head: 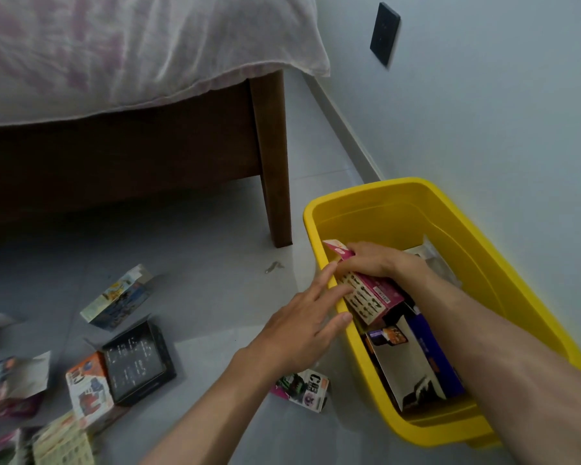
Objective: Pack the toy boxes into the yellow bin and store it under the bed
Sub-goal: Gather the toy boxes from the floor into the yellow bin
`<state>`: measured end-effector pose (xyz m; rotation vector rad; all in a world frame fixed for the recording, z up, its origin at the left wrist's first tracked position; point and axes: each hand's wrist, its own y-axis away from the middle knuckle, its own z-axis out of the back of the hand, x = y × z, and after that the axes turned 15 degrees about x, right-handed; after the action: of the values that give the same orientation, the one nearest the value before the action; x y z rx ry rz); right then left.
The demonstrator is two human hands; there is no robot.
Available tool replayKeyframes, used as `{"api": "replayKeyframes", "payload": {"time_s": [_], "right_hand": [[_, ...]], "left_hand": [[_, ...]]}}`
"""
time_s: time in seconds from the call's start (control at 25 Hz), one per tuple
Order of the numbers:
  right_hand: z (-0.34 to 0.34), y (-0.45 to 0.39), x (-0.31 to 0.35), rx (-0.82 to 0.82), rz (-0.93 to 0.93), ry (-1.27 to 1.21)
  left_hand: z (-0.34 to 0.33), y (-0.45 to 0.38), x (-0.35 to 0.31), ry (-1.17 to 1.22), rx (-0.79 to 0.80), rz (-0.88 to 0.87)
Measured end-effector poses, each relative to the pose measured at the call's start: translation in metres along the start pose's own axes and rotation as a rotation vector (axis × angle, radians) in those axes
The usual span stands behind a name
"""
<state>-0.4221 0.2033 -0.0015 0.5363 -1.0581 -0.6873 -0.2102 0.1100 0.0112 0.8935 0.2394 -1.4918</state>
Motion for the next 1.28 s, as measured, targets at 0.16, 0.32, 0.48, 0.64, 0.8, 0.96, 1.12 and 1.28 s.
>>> {"api": "replayKeyframes", "payload": {"time_s": [0.16,0.32,0.48,0.64,0.8,0.96,1.12,1.28], "right_hand": [[0.002,0.019,-0.013,-0.306,0.205,-0.313],[0.027,0.034,-0.017,-0.766,0.290,-0.861],[0.029,0.035,-0.010,-0.868,0.197,-0.999],[0.018,0.029,0.001,-0.844,0.034,-0.948],[-0.005,0.044,-0.002,-0.935,-0.062,-0.629],[-0.031,0.051,0.002,-0.894,0.095,-0.109],[-0.038,0.044,0.011,-0.666,0.079,0.297],[-0.064,0.013,0.006,-0.339,-0.187,0.726]], "left_hand": [[-0.003,-0.002,0.005,-0.006,-0.008,-0.008],[-0.005,-0.003,0.006,-0.025,-0.023,-0.011],[-0.005,-0.002,0.005,-0.033,-0.024,-0.010],[-0.004,0.000,0.002,-0.048,-0.029,0.005],[-0.003,0.000,0.002,-0.061,-0.036,0.009],[-0.005,0.002,0.003,-0.094,-0.078,0.003],[-0.004,0.006,0.002,-0.106,-0.088,-0.006],[-0.006,0.019,0.010,-0.105,-0.087,-0.006]]}}
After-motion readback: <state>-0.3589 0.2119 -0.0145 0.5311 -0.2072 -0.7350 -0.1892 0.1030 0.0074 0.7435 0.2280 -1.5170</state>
